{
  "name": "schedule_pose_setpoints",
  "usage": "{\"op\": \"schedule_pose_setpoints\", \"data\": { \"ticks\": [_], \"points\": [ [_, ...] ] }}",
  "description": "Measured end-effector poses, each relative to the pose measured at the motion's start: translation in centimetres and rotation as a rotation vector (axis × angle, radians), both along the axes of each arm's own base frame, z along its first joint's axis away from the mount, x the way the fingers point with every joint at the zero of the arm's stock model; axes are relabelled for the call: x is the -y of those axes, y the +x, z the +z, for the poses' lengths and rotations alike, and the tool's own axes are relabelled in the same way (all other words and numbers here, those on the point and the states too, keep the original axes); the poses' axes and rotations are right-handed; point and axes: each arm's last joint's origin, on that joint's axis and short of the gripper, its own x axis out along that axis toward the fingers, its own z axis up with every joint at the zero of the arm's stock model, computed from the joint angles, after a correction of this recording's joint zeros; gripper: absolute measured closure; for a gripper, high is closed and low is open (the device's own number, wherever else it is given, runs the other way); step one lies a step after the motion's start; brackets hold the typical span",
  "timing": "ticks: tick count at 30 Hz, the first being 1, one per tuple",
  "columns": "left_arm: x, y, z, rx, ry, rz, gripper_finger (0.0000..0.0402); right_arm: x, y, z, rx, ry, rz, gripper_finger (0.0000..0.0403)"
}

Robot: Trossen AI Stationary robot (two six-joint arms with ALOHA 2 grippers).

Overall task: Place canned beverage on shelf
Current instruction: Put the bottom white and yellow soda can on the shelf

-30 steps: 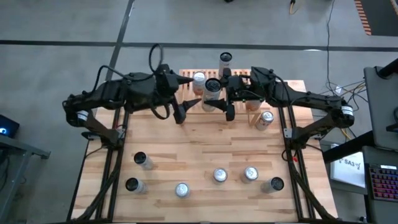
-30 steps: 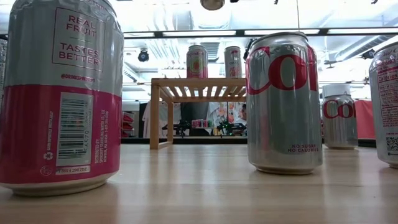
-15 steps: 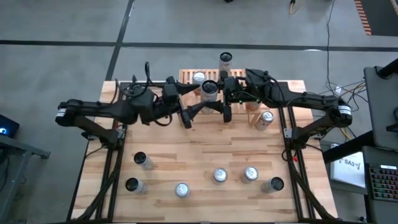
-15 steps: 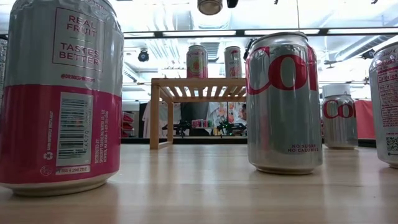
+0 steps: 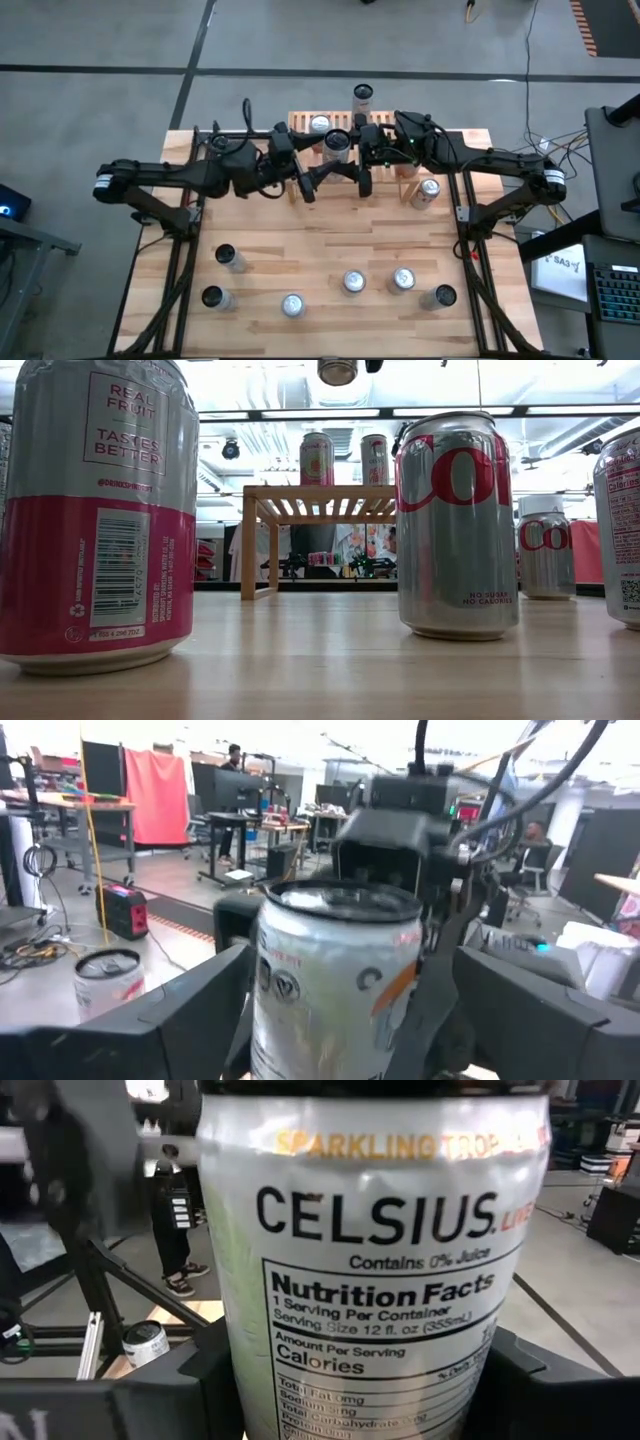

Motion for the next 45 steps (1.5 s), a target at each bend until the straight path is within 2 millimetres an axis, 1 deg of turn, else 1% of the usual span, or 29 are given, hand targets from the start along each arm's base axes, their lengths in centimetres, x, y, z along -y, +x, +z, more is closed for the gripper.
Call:
{"op": "schedule_pose_setpoints", "data": {
  "ticks": [6, 11, 15, 21, 22, 26, 28, 31, 34, 37, 42, 45],
  "points": [
    [0.0, 1.4, -1.1, -0.019, -0.025, 0.004, 0.0070, 0.0, 0.0, -0.3, -0.035, 0.003, 0.001, 0.0166],
    [-0.3, 1.4, -1.2, -0.008, -0.055, 0.028, 0.0082, 0.0, 0.0, -0.3, -0.034, 0.001, 0.000, 0.0166],
    [-0.6, 1.4, -1.2, -0.006, -0.057, 0.039, 0.0106, 0.0, 0.0, -0.4, -0.045, 0.003, 0.000, 0.0166],
    [-0.6, 1.4, -1.2, -0.006, -0.060, 0.041, 0.0171, 0.0, 0.0, -0.5, -0.050, 0.007, -0.003, 0.0165],
    [-0.6, 1.4, -1.2, -0.006, -0.060, 0.041, 0.0173, 0.0, 0.0, -0.5, -0.050, 0.007, -0.003, 0.0157],
    [-0.6, 1.4, -1.2, -0.010, -0.064, 0.041, 0.0173, 0.0, 0.0, -0.4, -0.041, 0.007, -0.008, 0.0105],
    [-0.6, 1.3, -1.2, -0.015, -0.064, 0.047, 0.0173, 0.1, -0.2, -0.2, -0.037, 0.012, -0.033, 0.0088],
    [-0.7, 0.5, -0.7, -0.020, -0.065, 0.068, 0.0173, 0.1, -0.4, -0.2, -0.043, 0.031, -0.050, 0.0079],
    [-0.8, -0.8, 0.0, -0.036, -0.048, 0.090, 0.0173, 0.0, -0.9, 0.0, -0.059, 0.048, -0.061, 0.0079],
    [-1.0, -2.1, 0.3, -0.092, -0.023, 0.155, 0.0173, -0.1, -1.4, 0.5, -0.085, 0.057, -0.087, 0.0079],
    [-1.6, -3.9, -0.5, -0.172, -0.023, 0.216, 0.0172, -0.1, -1.9, 0.8, -0.099, 0.052, -0.105, 0.0078],
    [-2.2, -4.7, -2.1, -0.177, -0.040, 0.240, 0.0169, -0.2, -2.3, 1.2, -0.084, 0.044, -0.110, 0.0078]
  ]
}}
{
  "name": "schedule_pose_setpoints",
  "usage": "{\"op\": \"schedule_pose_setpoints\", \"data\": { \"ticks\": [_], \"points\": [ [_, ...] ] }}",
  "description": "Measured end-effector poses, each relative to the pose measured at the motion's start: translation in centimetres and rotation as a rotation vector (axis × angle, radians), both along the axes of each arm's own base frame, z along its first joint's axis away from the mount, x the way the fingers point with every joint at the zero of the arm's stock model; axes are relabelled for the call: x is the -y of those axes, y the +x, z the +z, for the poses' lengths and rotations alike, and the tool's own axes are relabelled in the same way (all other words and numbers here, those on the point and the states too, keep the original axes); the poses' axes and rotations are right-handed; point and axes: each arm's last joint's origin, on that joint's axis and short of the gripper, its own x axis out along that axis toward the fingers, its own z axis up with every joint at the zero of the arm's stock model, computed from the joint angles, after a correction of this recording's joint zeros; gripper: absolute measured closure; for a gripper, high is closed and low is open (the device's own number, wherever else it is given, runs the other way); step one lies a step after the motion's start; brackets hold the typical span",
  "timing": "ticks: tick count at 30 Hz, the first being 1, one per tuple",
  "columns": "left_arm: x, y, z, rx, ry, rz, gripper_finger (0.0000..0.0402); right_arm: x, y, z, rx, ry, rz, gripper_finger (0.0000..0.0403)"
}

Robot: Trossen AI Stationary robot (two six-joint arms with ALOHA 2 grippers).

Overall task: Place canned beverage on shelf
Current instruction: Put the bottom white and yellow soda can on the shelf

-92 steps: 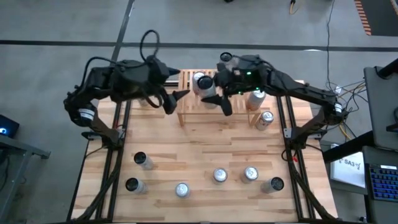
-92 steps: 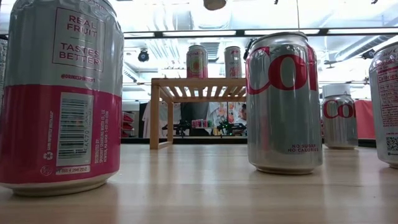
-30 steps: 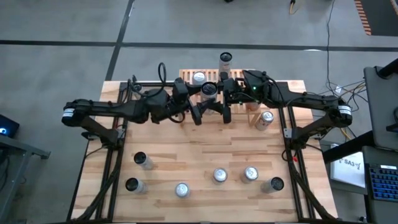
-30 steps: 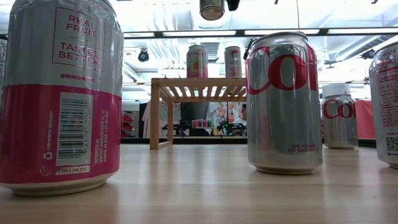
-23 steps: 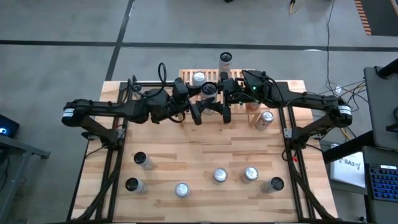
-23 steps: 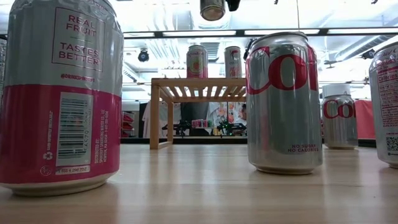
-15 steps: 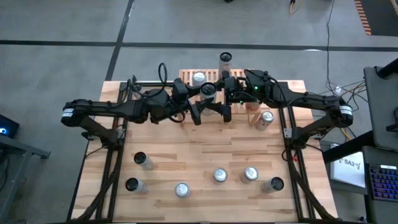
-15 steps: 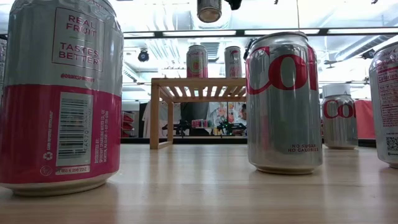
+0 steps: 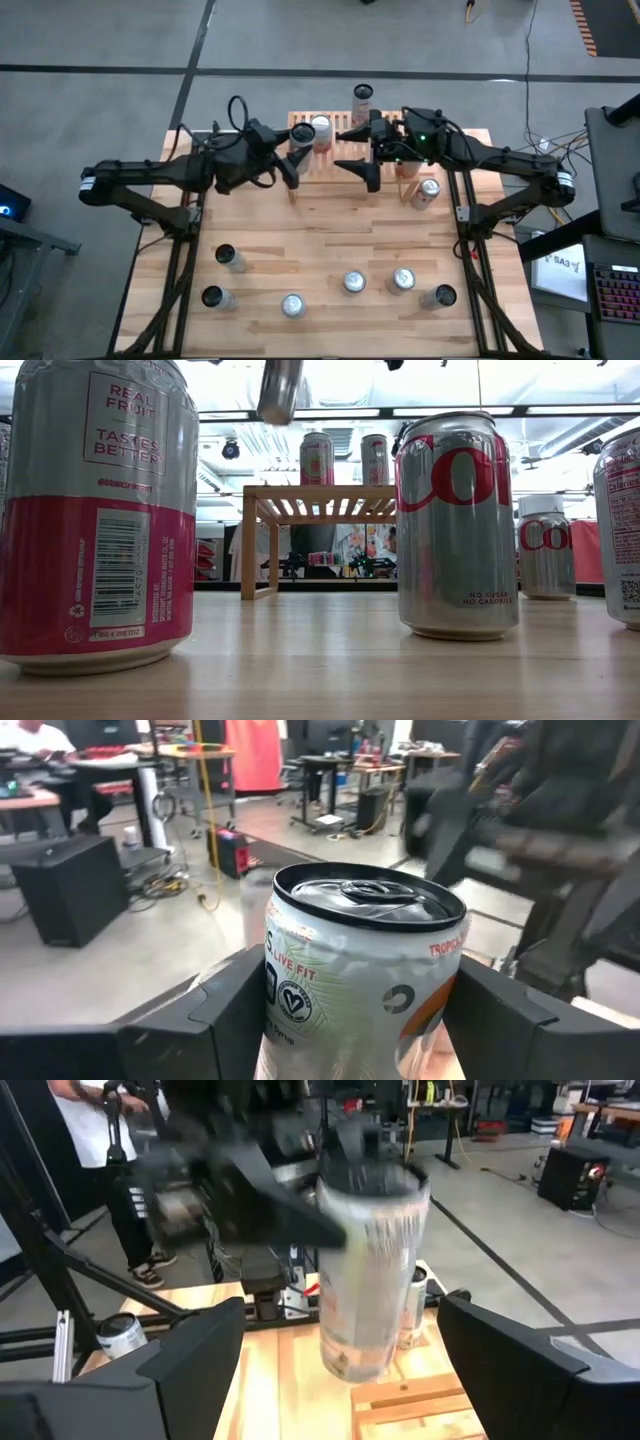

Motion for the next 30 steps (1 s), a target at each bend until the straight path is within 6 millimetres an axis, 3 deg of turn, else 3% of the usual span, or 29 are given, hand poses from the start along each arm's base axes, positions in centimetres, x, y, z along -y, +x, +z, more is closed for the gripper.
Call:
{"op": "schedule_pose_setpoints", "data": {
  "ticks": [8, 13, 30],
  "points": [
    [-1.0, -1.5, -4.5, 0.144, 0.007, 0.046, 0.0168, 0.0, -0.1, 0.0, 0.000, -0.001, -0.001, 0.0077],
    [-2.2, -1.8, -6.8, 0.114, 0.014, 0.094, 0.0167, 0.0, 0.0, 0.0, -0.001, 0.000, -0.002, 0.0077],
    [-5.5, -1.0, -8.2, 0.094, 0.070, 0.090, 0.0166, 0.2, 0.0, -0.1, -0.004, -0.005, -0.052, 0.0077]
  ]
}}
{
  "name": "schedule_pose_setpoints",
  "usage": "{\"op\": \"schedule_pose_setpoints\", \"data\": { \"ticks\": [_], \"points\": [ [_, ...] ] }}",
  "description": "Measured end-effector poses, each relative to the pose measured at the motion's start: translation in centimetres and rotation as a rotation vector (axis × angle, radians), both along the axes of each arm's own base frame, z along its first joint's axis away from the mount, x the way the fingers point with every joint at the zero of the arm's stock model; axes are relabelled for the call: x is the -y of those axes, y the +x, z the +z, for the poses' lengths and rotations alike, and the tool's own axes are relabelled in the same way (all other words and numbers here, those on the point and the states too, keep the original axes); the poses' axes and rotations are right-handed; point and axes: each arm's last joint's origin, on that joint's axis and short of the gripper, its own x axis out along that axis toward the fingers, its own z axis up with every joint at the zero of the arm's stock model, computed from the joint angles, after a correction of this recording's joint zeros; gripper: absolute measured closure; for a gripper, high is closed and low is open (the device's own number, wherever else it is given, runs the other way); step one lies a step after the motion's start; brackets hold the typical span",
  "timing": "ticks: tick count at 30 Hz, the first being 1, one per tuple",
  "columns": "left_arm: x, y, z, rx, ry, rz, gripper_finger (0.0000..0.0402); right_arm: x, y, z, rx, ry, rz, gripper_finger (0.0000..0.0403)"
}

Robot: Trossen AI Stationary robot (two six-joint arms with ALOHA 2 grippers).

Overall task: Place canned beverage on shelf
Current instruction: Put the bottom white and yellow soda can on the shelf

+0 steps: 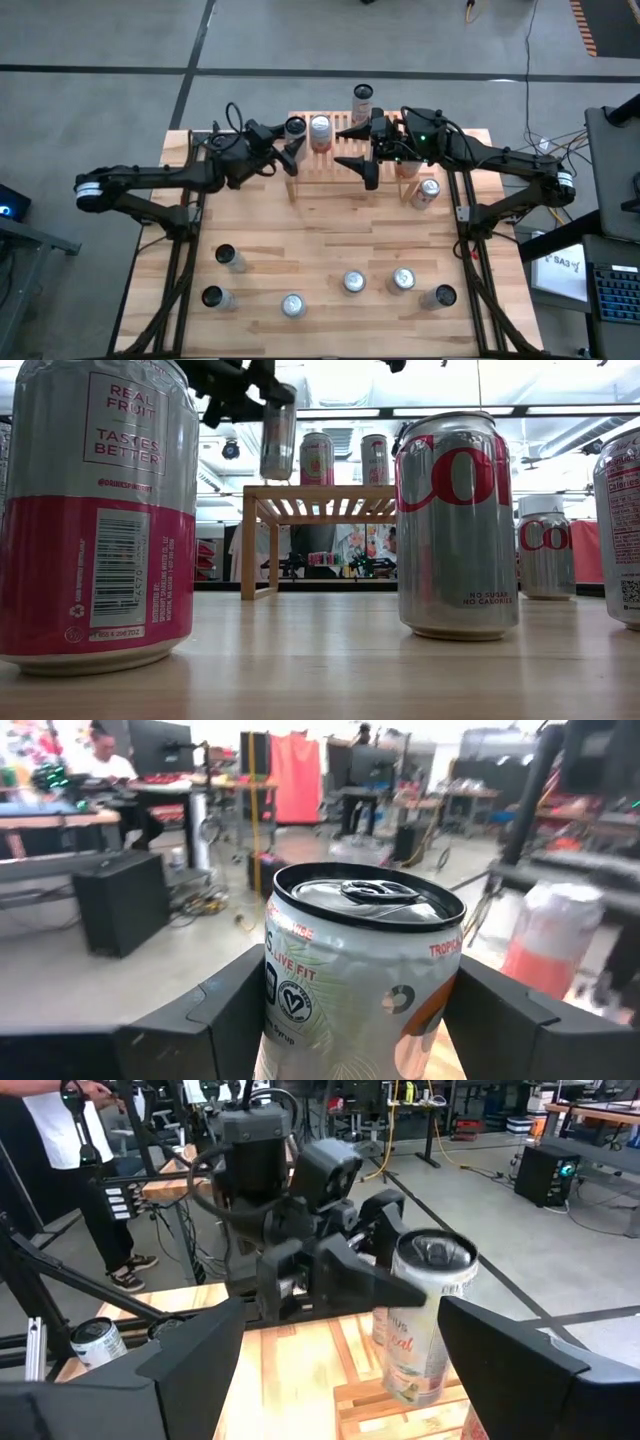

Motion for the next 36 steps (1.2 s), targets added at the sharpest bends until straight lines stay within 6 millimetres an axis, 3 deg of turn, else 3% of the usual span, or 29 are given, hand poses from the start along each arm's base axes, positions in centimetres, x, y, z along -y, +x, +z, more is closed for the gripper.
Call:
{"op": "schedule_pose_setpoints", "data": {
  "ticks": [13, 28, 36],
  "points": [
    [-2.4, -0.9, -2.1, 0.034, -0.011, -0.021, 0.0166, 0.1, 0.0, 0.1, 0.006, -0.007, -0.050, 0.0077],
    [-2.5, -1.2, -3.2, 0.040, -0.026, -0.026, 0.0164, 0.2, 0.0, 0.0, 0.005, -0.014, -0.078, 0.0077],
    [-2.6, -0.8, -3.5, 0.037, -0.027, -0.026, 0.0124, 0.2, 0.0, 0.1, 0.008, -0.017, -0.081, 0.0077]
  ]
}}
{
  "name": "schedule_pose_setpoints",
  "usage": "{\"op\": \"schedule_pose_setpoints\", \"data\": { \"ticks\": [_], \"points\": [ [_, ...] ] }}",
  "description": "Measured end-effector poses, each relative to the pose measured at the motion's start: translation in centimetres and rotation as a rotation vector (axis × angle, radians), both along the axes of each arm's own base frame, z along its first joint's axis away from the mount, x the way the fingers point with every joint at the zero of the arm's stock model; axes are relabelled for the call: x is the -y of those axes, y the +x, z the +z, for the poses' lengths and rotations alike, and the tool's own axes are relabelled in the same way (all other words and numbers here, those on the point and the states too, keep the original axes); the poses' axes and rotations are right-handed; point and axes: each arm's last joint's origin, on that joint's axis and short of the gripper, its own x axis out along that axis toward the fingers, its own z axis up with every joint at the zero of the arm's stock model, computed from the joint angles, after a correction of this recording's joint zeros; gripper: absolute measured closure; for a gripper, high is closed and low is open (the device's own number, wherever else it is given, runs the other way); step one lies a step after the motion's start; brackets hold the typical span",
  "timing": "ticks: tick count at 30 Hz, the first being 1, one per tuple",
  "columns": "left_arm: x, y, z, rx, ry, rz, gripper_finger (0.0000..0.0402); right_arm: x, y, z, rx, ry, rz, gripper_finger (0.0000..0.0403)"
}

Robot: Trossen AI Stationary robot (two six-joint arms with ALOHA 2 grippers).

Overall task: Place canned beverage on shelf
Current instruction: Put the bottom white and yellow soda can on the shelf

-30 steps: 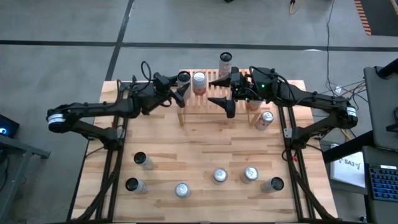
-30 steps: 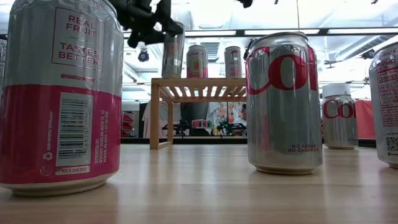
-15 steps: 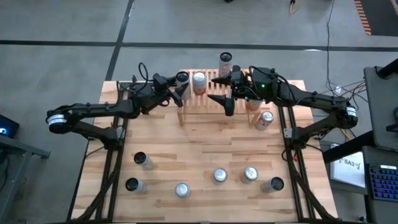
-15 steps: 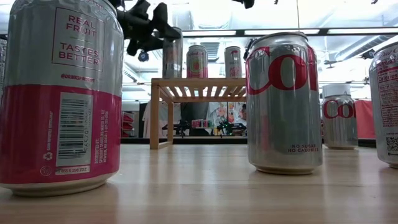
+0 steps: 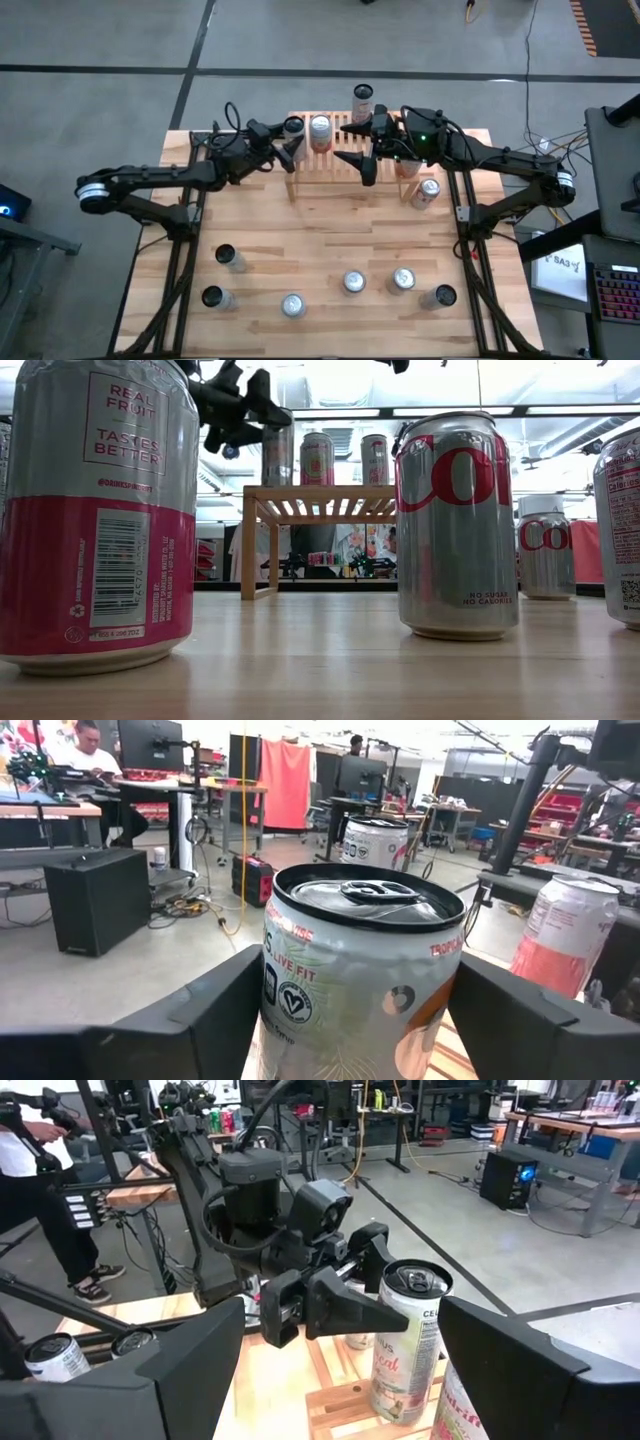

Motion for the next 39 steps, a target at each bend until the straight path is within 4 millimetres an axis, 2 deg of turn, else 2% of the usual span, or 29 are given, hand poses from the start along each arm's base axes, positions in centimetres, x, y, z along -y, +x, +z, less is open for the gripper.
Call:
{"op": "schedule_pose_setpoints", "data": {
  "ticks": [5, 20, 32, 39],
  "points": [
    [-0.1, 0.3, -0.6, -0.027, -0.010, -0.001, 0.0106, 0.0, 0.0, 0.0, 0.000, 0.002, -0.004, 0.0077],
    [0.1, 0.0, 0.1, 0.008, -0.016, -0.002, 0.0102, 0.0, 0.0, 0.0, -0.001, 0.000, -0.003, 0.0077],
    [0.7, -1.9, 2.0, 0.030, -0.008, 0.008, 0.0102, 0.0, 0.0, 0.2, 0.013, -0.005, -0.004, 0.0077],
    [1.4, -3.8, 3.9, 0.097, 0.015, 0.008, 0.0102, 0.0, -0.4, 2.2, 0.070, -0.045, -0.003, 0.0077]
  ]
}}
